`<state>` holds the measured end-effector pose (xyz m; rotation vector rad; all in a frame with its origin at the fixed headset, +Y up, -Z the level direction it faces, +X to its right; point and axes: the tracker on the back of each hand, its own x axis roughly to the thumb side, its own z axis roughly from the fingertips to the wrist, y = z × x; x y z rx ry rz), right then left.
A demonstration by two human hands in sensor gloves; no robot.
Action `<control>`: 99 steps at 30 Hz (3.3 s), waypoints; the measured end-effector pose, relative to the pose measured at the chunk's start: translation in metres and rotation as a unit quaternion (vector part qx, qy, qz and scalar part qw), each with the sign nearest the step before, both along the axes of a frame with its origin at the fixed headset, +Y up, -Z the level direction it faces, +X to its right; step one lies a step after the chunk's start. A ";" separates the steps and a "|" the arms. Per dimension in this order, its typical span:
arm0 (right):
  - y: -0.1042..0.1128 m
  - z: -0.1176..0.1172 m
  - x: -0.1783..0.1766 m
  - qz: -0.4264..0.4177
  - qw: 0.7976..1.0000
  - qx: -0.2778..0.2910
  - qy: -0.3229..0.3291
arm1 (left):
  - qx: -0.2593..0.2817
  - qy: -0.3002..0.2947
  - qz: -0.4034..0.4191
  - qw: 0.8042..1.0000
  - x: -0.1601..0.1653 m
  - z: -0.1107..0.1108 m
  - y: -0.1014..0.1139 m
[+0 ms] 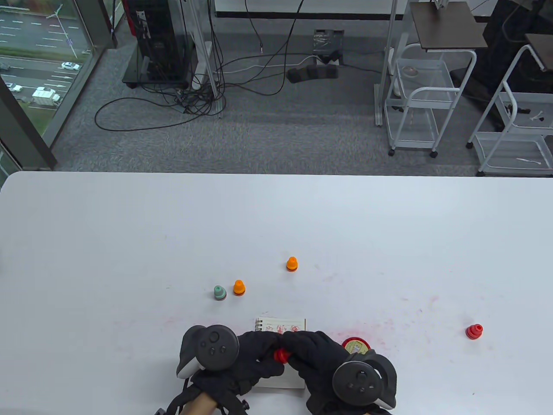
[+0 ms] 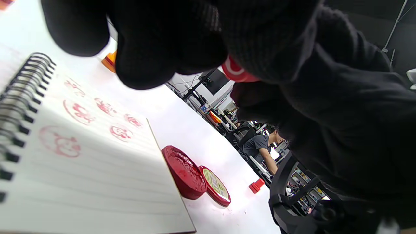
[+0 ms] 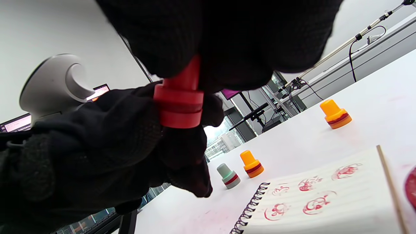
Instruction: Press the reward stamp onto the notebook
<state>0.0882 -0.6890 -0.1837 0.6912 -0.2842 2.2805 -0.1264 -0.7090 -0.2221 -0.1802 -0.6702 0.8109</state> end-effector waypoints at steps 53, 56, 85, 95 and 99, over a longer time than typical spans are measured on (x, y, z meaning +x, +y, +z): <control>-0.049 -0.058 0.135 0.364 0.903 -0.060 -0.219 | 0.126 0.083 -0.252 0.956 -0.046 0.004 0.021; -0.046 -0.056 0.136 0.369 0.900 -0.091 -0.214 | 0.125 0.085 -0.250 0.956 -0.047 0.004 0.021; -0.021 -0.063 0.284 0.350 0.822 -0.247 -0.375 | 0.140 0.120 -0.236 0.954 -0.061 -0.003 0.022; -0.037 -0.063 0.288 0.370 0.823 -0.209 -0.377 | 0.125 0.126 -0.244 0.953 -0.064 -0.005 0.018; -0.021 -0.056 0.283 0.344 0.844 -0.174 -0.373 | 0.123 0.130 -0.240 0.954 -0.065 -0.005 0.018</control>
